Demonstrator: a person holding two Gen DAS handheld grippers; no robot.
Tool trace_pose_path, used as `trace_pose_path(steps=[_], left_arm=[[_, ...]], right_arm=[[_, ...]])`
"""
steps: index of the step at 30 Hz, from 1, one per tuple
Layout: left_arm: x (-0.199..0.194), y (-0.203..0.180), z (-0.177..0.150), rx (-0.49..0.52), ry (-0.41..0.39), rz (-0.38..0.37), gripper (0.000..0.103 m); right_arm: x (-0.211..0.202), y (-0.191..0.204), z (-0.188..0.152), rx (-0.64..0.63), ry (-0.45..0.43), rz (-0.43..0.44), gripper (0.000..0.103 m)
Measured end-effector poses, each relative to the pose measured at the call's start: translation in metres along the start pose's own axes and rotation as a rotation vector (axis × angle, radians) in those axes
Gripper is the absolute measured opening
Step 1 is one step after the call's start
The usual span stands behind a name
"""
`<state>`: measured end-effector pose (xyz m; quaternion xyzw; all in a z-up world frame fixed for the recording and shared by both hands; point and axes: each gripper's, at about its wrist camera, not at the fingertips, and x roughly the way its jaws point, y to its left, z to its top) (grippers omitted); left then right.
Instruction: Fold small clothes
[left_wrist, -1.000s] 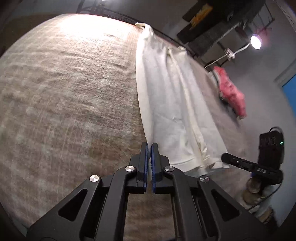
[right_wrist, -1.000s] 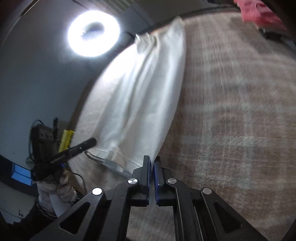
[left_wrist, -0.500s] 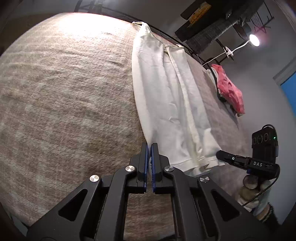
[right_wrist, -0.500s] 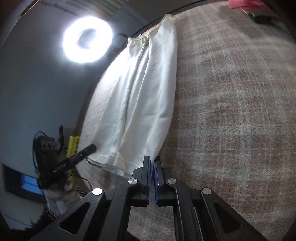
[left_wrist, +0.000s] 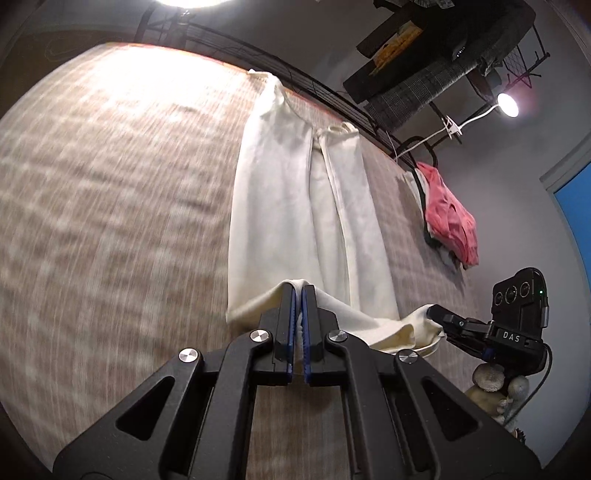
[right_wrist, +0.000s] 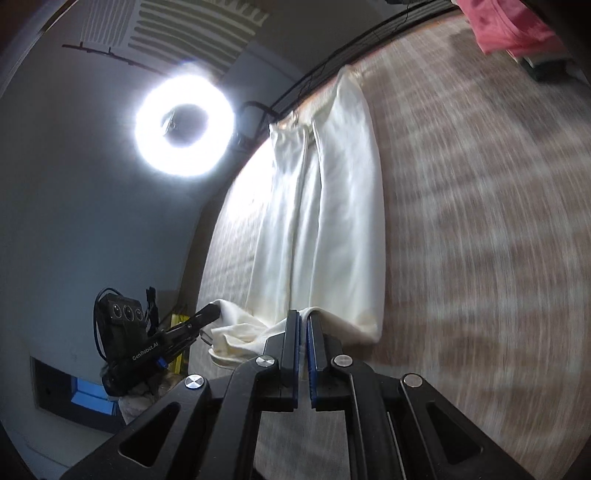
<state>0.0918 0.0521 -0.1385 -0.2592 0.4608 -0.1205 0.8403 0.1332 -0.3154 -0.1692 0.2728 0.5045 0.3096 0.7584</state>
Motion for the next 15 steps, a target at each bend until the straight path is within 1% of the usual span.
trace_pose_path(steps=[3,6,9,11,15], left_arm=[[0.013,0.003,0.014,-0.008,-0.002,0.012,0.001],[0.028,0.011,0.024,-0.032,0.006,0.016,0.001],[0.039,0.02,0.028,-0.057,0.017,0.02,0.001],[0.045,0.023,0.03,-0.061,0.023,0.024,0.001],[0.05,0.026,0.036,-0.067,0.004,0.04,0.001]], right_arm=[[0.004,-0.003,0.021,0.013,-0.025,-0.013,0.001],[0.012,-0.011,0.033,0.036,-0.033,-0.022,0.001],[0.021,-0.014,0.041,0.027,-0.029,-0.052,0.001],[0.029,-0.016,0.047,0.038,-0.02,-0.047,0.001],[0.04,-0.023,0.06,0.047,-0.011,-0.059,0.001]])
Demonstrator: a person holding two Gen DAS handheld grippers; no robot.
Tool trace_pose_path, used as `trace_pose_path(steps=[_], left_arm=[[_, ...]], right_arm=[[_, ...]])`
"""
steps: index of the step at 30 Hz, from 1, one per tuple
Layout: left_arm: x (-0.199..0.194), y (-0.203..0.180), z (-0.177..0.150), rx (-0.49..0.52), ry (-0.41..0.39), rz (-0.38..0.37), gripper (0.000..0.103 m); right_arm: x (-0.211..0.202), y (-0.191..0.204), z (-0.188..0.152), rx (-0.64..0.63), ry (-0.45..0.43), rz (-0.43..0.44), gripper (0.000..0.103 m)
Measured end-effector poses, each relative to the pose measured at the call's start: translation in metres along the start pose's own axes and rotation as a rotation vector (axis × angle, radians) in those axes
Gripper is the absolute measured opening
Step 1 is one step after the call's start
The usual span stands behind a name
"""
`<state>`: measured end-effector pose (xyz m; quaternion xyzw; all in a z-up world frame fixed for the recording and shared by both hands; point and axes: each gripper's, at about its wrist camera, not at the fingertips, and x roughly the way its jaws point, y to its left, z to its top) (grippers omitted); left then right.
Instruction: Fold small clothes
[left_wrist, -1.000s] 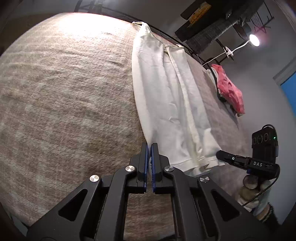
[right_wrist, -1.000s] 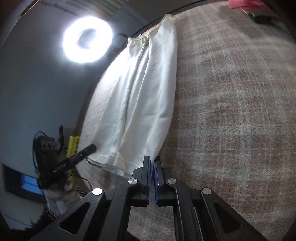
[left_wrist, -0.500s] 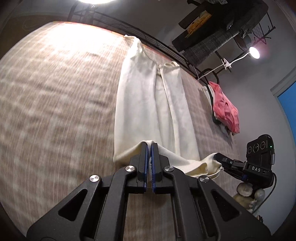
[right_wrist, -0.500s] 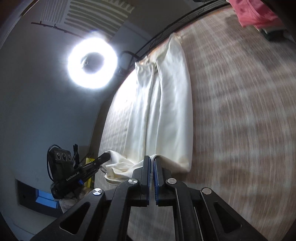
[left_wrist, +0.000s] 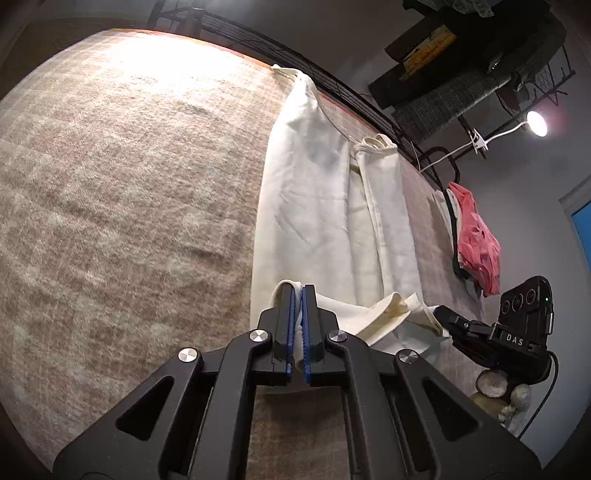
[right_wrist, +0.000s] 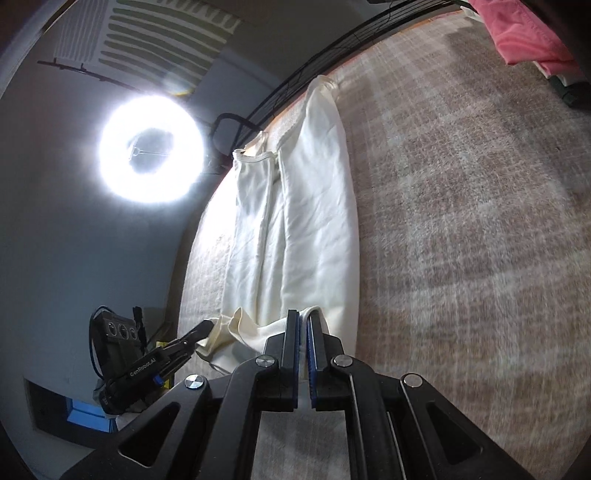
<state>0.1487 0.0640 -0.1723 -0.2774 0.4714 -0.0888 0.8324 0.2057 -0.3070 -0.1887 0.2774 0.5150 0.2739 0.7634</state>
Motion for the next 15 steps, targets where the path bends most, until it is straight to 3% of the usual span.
trace_pose_path(steps=[2,4,5,6,10,15], left_arm=[[0.001,0.004,0.003,-0.013,-0.008,-0.008,0.001],[0.0,0.005,0.006,-0.011,-0.011,-0.003,0.006],[-0.002,0.005,0.007,-0.008,-0.015,0.007,0.016],[-0.005,0.005,0.007,-0.004,-0.024,0.01,0.025],[-0.023,0.003,0.006,0.049,-0.077,0.016,0.026],[-0.028,-0.002,-0.008,0.134,-0.049,0.039,0.024]], right_arm=[[0.003,-0.001,0.003,-0.003,-0.003,-0.009,0.004],[0.001,-0.001,0.006,-0.008,-0.014,-0.025,0.014],[0.001,-0.002,0.009,-0.014,-0.021,-0.03,0.028],[-0.004,-0.001,0.009,-0.025,-0.038,-0.034,0.034],[-0.02,0.008,0.007,-0.119,-0.069,-0.042,0.028],[-0.02,0.023,-0.009,-0.25,0.009,-0.033,0.016]])
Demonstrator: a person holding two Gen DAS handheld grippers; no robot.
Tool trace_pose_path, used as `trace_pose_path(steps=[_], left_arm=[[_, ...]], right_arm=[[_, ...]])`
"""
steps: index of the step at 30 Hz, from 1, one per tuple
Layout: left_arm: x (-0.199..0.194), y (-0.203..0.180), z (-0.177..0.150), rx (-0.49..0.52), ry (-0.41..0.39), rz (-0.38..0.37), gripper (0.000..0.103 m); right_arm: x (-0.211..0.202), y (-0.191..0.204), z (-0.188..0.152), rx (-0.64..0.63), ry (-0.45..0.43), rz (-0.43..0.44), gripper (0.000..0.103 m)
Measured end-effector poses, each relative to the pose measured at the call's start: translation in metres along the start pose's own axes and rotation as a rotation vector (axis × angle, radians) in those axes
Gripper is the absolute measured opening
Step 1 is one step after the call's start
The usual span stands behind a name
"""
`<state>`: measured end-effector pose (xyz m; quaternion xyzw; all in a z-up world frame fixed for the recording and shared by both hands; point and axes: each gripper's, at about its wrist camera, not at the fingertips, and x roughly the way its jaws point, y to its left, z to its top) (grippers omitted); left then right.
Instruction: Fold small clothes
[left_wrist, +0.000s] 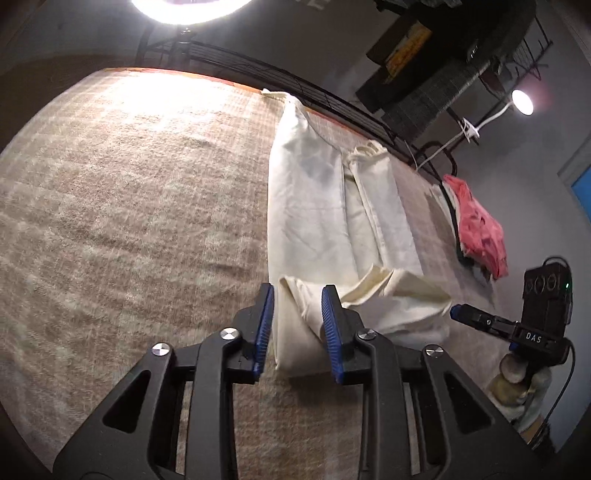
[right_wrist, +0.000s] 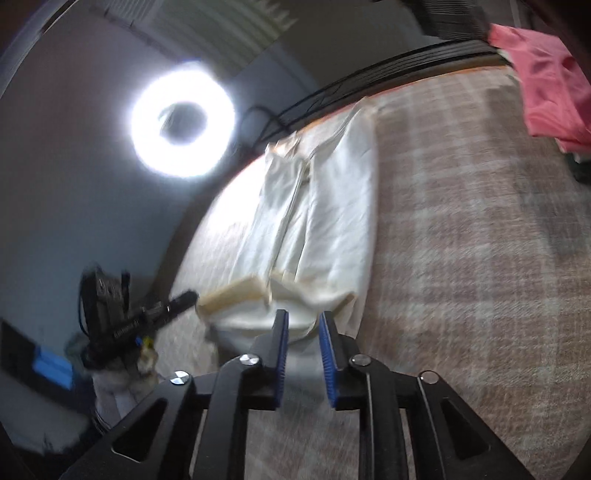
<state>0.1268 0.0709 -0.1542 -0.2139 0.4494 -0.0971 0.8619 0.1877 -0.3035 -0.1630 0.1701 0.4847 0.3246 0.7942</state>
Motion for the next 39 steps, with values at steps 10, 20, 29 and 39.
trace_pose_path(steps=[10,20,29,39], left_arm=[[-0.013,0.007,-0.016,0.008,-0.002,0.028,0.009],[0.03,-0.014,-0.01,0.085,0.122,-0.037,0.009],[0.027,0.008,0.016,-0.044,-0.017,0.049,0.009],[0.016,0.004,-0.013,0.005,0.066,0.045,0.016]], right_arm=[[0.036,0.01,-0.005,-0.106,0.112,-0.066,0.014],[0.056,0.015,0.006,-0.135,0.129,-0.079,0.014],[0.059,0.011,0.031,-0.129,0.031,-0.163,0.032],[0.016,-0.007,0.016,-0.051,0.035,-0.2,0.041]])
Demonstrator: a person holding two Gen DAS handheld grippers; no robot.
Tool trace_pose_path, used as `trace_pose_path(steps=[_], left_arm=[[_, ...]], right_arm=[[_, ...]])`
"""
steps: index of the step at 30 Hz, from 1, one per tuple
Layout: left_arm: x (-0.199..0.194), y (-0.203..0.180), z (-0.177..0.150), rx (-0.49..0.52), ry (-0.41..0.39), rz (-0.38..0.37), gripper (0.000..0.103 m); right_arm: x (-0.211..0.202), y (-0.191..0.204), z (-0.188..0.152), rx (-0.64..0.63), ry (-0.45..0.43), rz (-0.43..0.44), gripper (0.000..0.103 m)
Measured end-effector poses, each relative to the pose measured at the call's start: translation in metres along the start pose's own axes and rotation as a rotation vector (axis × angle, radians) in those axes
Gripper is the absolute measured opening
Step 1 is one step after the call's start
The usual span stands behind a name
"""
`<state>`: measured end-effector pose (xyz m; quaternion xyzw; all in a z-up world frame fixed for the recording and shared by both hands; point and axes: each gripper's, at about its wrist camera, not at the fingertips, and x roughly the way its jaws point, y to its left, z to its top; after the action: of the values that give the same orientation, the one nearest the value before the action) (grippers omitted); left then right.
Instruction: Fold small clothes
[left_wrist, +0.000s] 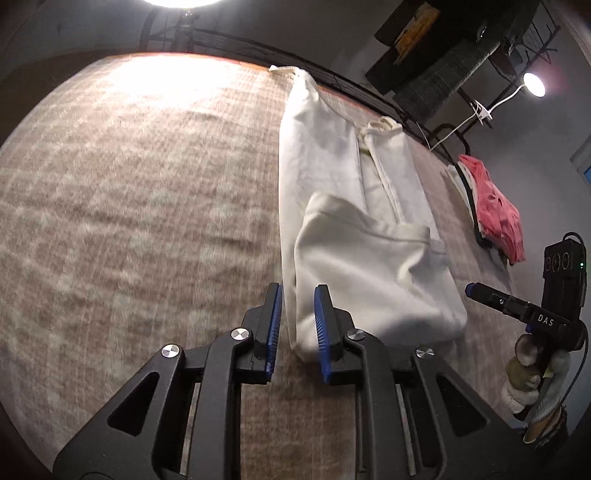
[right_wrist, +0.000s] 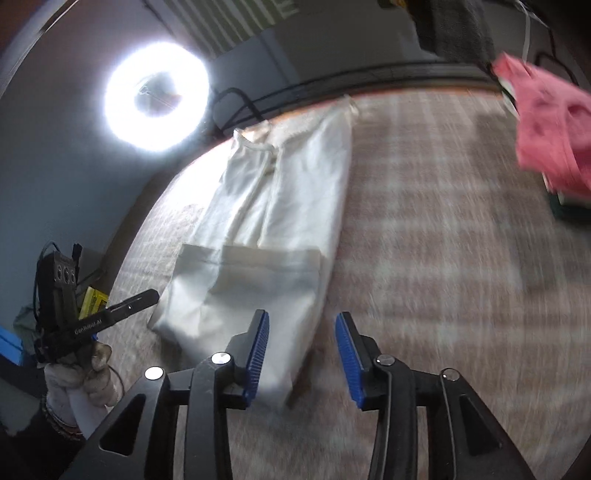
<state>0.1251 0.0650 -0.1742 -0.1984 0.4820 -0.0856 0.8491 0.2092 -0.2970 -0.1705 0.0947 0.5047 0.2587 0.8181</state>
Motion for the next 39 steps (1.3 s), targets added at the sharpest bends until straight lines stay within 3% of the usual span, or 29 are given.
trace_pose_path(steps=[5,8,9,11,14,15,20,27,31,33,35,39], left_arm=[[-0.001,0.005,-0.007,-0.024,0.017,-0.021,0.016],[0.001,0.003,-0.005,-0.02,0.015,-0.027,0.015],[0.002,0.0,-0.005,0.0,0.011,-0.021,0.008],[0.004,-0.004,-0.006,0.04,0.004,0.001,0.003],[0.001,-0.002,-0.007,0.032,-0.006,0.004,0.0],[-0.002,0.0,-0.008,0.018,-0.009,-0.002,0.0],[-0.011,0.003,-0.016,0.023,-0.018,0.014,0.0],[-0.009,-0.003,-0.024,0.066,0.005,0.048,0.0],[-0.026,-0.007,-0.025,0.091,-0.065,0.138,0.0],[-0.038,-0.014,-0.022,0.103,-0.111,0.122,0.0],[-0.046,-0.03,-0.018,0.151,-0.157,0.075,0.0],[-0.028,-0.061,-0.017,0.227,-0.104,-0.029,0.0]], right_arm=[[0.002,-0.007,-0.017,0.089,0.049,0.11,0.036],[0.007,0.0,-0.021,0.067,0.068,0.107,0.03],[0.009,0.002,-0.021,0.06,0.072,0.103,0.026],[0.012,0.006,-0.021,0.048,0.079,0.104,0.021],[0.014,0.012,-0.023,0.015,0.086,0.08,0.003],[0.012,0.015,-0.024,0.009,0.084,0.069,0.002],[-0.004,0.03,-0.027,-0.071,0.041,0.031,0.001],[0.008,0.035,-0.032,-0.111,0.086,-0.059,0.001],[-0.002,0.04,-0.032,-0.144,0.056,-0.125,0.009],[-0.013,0.044,-0.03,-0.17,0.004,-0.141,0.023],[-0.023,0.051,-0.025,-0.188,-0.059,-0.099,0.024],[-0.013,0.066,-0.019,-0.194,-0.07,-0.04,0.025]])
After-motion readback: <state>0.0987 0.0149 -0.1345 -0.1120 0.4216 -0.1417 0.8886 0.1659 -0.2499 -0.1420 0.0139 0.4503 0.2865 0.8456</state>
